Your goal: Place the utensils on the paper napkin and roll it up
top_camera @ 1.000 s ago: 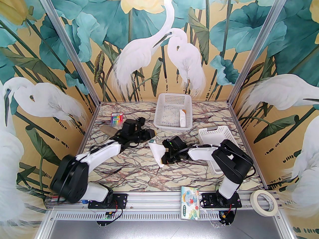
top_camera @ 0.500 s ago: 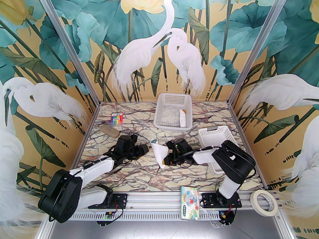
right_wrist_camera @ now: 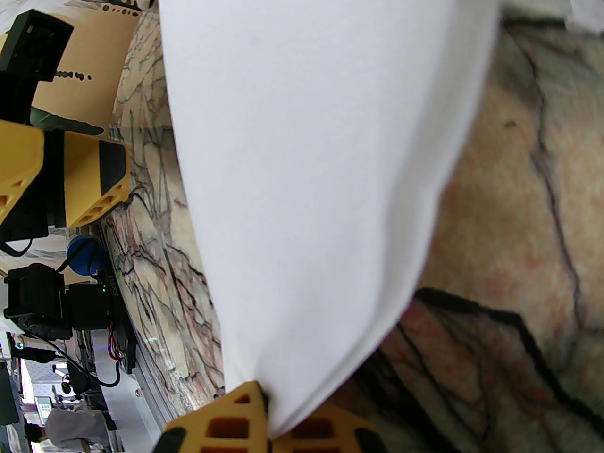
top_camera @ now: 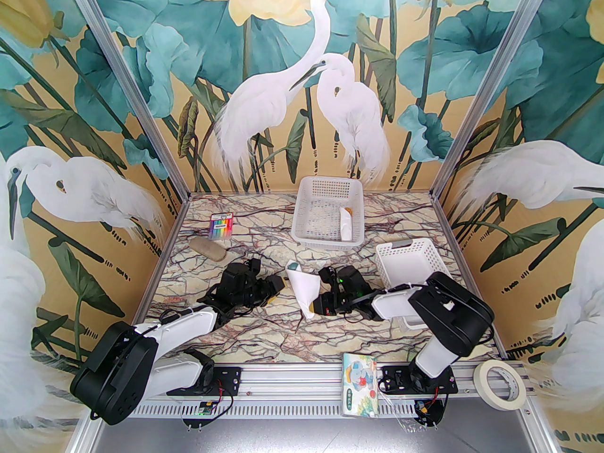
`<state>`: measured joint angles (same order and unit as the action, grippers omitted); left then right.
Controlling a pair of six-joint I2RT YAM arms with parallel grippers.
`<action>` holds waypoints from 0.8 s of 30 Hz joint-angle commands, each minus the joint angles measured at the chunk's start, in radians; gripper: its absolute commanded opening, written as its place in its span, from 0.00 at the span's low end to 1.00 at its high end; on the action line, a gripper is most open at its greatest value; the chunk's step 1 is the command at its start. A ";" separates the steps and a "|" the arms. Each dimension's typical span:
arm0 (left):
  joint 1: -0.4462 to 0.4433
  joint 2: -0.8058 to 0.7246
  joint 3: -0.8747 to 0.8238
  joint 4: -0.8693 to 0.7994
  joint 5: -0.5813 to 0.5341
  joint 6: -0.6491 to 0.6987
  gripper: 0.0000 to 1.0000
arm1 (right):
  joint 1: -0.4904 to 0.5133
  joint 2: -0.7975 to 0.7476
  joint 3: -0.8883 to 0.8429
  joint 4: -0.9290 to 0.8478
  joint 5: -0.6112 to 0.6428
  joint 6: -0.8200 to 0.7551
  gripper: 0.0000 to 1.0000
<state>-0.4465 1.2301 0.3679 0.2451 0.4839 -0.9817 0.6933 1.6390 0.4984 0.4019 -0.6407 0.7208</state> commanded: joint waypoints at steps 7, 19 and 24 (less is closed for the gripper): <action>-0.009 -0.062 -0.020 0.132 -0.024 -0.019 0.58 | -0.002 -0.131 -0.042 0.042 0.074 -0.097 0.00; -0.043 -0.280 0.021 0.287 -0.006 0.124 0.70 | -0.003 -0.491 0.014 -0.074 0.180 -0.139 0.00; -0.068 -0.288 0.068 0.359 0.040 0.174 0.73 | -0.001 -0.567 0.099 -0.160 0.165 -0.163 0.00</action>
<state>-0.4995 0.9478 0.3958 0.5240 0.4850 -0.8696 0.6933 1.1023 0.5468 0.3061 -0.4854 0.5964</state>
